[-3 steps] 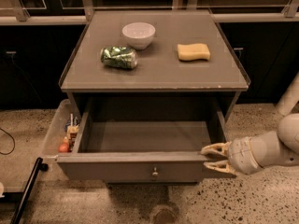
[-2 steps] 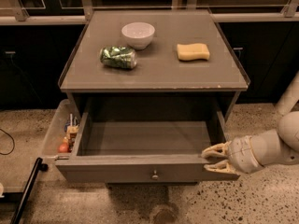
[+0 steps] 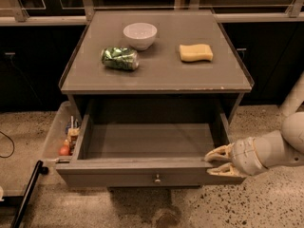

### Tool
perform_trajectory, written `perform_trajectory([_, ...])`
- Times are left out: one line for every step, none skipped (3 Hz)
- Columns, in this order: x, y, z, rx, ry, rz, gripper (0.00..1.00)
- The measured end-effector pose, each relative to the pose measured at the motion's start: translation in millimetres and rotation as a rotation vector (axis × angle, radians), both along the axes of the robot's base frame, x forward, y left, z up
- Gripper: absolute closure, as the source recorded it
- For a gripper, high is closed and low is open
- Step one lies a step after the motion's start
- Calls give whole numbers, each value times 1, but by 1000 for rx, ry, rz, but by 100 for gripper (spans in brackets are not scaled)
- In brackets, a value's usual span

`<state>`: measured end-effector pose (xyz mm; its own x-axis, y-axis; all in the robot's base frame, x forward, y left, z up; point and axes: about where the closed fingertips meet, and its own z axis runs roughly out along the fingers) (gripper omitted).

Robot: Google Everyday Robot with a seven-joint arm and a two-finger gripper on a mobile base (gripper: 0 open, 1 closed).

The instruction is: Open top drawer

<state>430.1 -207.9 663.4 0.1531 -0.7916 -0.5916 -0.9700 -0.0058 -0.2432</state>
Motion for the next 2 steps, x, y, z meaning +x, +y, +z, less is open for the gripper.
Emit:
perform_trajectory([0, 0, 2, 0, 0, 0, 18])
perform_trajectory([-22, 7, -18, -5, 10, 7, 0])
